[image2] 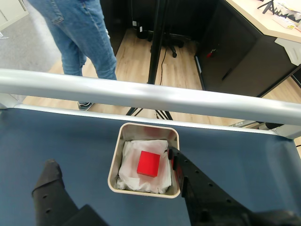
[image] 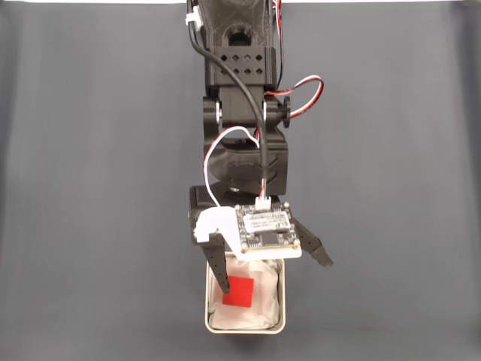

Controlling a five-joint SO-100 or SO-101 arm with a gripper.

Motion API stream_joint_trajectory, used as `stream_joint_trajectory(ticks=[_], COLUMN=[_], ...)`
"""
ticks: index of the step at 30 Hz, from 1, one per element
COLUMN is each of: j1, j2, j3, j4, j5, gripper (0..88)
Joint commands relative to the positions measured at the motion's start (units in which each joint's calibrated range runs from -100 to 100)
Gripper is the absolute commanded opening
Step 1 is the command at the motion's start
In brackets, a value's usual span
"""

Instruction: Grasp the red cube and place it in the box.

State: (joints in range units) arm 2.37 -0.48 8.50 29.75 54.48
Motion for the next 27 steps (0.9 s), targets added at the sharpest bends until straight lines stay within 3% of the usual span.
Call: stream_joint_trajectory(ticks=[1,13,15,20,27], j1=[-0.8,-1.1,-1.1,-1.8,-3.9], j2=[-3.2,-3.5,-3.8,-7.6,-24.2], j3=[-0.6,-0.6,-0.6,-0.8,6.1], j4=[-1.4,-1.6,-1.6,-1.0,0.0], j5=[-0.3,-0.6,-0.8,-1.3,-3.0], gripper=[49.8,46.4,38.3,0.0,0.0])
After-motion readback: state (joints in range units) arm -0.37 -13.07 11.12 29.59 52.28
